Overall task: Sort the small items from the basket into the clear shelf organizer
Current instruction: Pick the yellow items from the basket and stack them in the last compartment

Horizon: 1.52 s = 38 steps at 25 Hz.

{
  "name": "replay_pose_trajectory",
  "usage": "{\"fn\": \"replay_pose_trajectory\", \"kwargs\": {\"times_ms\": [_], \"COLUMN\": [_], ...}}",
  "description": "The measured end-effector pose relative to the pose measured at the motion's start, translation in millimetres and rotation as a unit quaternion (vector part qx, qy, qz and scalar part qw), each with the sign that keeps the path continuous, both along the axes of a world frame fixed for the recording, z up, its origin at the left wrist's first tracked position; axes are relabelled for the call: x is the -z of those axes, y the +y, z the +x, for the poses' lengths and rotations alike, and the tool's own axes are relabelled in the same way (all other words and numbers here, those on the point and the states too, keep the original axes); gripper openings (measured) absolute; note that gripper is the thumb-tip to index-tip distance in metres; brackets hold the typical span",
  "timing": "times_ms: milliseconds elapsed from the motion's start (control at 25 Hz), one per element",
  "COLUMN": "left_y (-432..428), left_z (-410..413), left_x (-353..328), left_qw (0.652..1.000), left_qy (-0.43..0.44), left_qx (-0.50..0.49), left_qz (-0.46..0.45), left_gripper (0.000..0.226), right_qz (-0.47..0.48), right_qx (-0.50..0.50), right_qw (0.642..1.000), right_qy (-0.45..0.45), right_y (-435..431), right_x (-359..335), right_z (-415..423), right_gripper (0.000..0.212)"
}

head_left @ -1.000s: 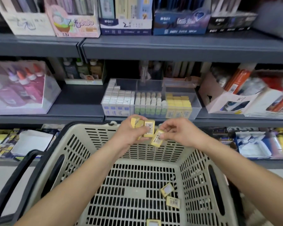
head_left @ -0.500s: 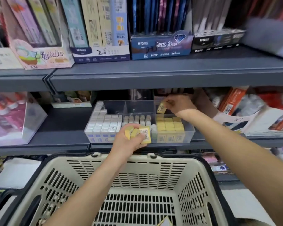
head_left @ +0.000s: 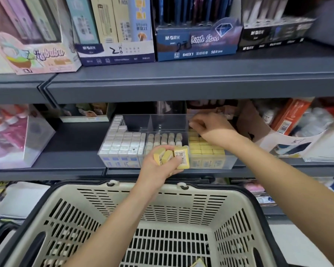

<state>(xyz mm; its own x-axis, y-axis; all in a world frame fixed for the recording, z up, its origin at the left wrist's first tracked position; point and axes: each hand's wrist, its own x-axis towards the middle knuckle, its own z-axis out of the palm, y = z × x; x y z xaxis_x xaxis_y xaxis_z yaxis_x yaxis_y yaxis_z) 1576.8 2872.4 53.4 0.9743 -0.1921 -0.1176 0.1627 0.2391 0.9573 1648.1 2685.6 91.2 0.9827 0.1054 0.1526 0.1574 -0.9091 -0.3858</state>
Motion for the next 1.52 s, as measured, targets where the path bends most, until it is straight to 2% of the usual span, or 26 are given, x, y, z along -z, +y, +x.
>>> {"fn": "replay_pose_trajectory", "kwargs": {"times_ms": [40,120,240,320,400,480,520,600,680,800,960,1120,1200,1360,1440,1520], "left_y": [0,-1,-2,-1,2,5,6,7,7,6,6,6,6,6,6,6], "left_z": [0,0,-2,-3,-4,-4,-4,-4,-4,-2,-3,-2,-1,-3,-2,-1], "left_x": [0,0,0,-1,-1,-1,-1,1,1,2,2,1,0,1,1,1], "left_qw": [1.000,1.000,0.999,1.000,0.999,0.998,0.998,0.998,0.997,0.997,0.997,0.996,0.996,0.997,0.997,0.997], "left_qy": [-0.001,-0.006,-0.022,-0.023,-0.024,-0.024,-0.018,-0.008,-0.009,-0.022,-0.021,-0.010,-0.007,-0.004,0.002,0.010], "left_qx": [0.000,0.004,0.017,0.015,0.022,0.037,0.045,0.057,0.058,0.068,0.075,0.082,0.081,0.076,0.074,0.071], "left_qz": [0.003,0.010,0.021,-0.002,-0.036,-0.042,-0.039,-0.037,-0.041,-0.035,-0.031,-0.019,-0.019,-0.023,-0.027,-0.029], "left_gripper": [0.024,0.023,0.020,0.016,0.018,0.015,0.016,0.017,0.010,0.007,0.016,0.021,0.022,0.025,0.026,0.024], "right_qz": [0.064,0.183,0.176,0.182,0.235,0.283,0.266,0.140,0.057,0.009,0.028,-0.026,-0.006,0.051,0.097,0.100], "right_qx": [-0.003,-0.052,-0.126,-0.134,-0.106,-0.031,0.009,0.049,0.045,0.022,-0.022,-0.047,-0.029,-0.010,-0.070,-0.143], "right_qw": [0.998,0.982,0.972,0.970,0.963,0.957,0.962,0.989,0.997,0.998,0.992,0.992,0.995,0.999,0.992,0.982], "right_qy": [-0.023,0.012,0.091,0.092,0.078,0.062,0.052,0.022,0.015,0.058,0.117,0.115,0.100,0.016,0.043,0.070], "right_y": [5,14,20,17,9,-1,-6,-17,-25,-27,-21,-18,-15,3,15,25], "right_x": [-3,-9,-13,-20,-31,-41,-45,-44,-38,-21,1,10,7,-10,-22,-26], "right_z": [-10,-36,-62,-63,-55,-39,-29,-9,6,26,37,36,29,-3,-31,-55], "right_gripper": [0.024,0.019,0.011,0.006,0.004,0.008,0.012,0.026,0.030,0.026,0.021,0.027,0.028,0.021,0.025,0.027]}}
